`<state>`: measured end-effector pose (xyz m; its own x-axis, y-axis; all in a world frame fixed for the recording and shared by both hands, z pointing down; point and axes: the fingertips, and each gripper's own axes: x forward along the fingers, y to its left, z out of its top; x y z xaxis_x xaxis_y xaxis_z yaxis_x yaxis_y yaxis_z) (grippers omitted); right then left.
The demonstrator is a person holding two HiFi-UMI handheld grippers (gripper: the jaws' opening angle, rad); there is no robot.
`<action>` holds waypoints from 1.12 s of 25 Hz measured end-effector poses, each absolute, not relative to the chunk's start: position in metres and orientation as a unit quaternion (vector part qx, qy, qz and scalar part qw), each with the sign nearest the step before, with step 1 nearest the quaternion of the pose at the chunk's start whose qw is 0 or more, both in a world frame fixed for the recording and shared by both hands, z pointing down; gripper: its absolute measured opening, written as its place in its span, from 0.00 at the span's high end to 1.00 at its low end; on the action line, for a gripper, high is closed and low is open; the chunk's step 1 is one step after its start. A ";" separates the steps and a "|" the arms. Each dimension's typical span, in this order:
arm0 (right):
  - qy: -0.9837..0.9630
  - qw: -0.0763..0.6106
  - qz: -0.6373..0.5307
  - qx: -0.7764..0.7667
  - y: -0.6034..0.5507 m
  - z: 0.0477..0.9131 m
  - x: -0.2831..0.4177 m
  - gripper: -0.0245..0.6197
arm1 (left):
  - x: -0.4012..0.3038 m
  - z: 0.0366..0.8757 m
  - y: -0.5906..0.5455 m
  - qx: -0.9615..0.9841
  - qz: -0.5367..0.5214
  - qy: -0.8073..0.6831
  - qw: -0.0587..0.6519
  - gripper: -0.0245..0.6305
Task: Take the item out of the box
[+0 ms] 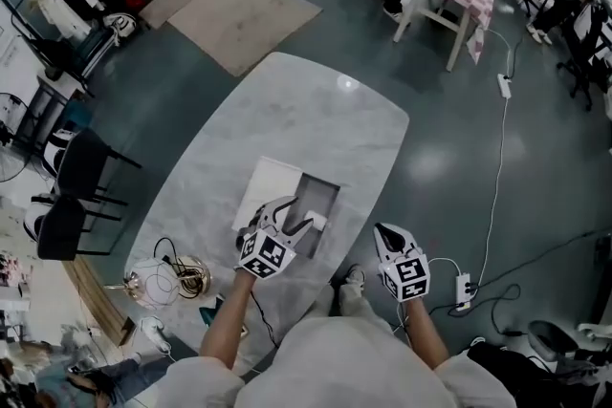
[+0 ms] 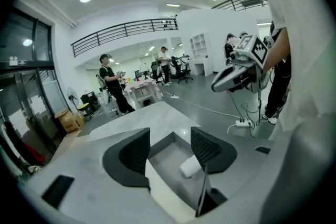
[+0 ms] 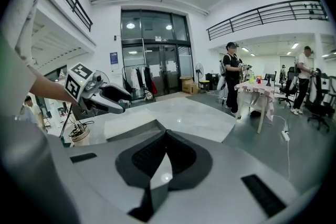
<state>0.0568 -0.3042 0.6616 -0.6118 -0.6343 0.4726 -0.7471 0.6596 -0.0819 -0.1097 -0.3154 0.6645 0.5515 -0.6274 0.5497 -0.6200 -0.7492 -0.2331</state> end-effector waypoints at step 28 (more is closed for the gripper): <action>-0.886 0.207 0.152 0.385 -0.300 0.666 0.064 0.96 | -0.076 0.760 -0.286 -0.819 -0.534 0.117 0.174 0.60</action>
<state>0.0642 -0.2998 0.6663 -0.6176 -0.6196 0.4844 -0.7457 0.6570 -0.1105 -0.0762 -0.2861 0.7598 0.4025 -0.3776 0.8339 -0.0056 -0.9120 -0.4102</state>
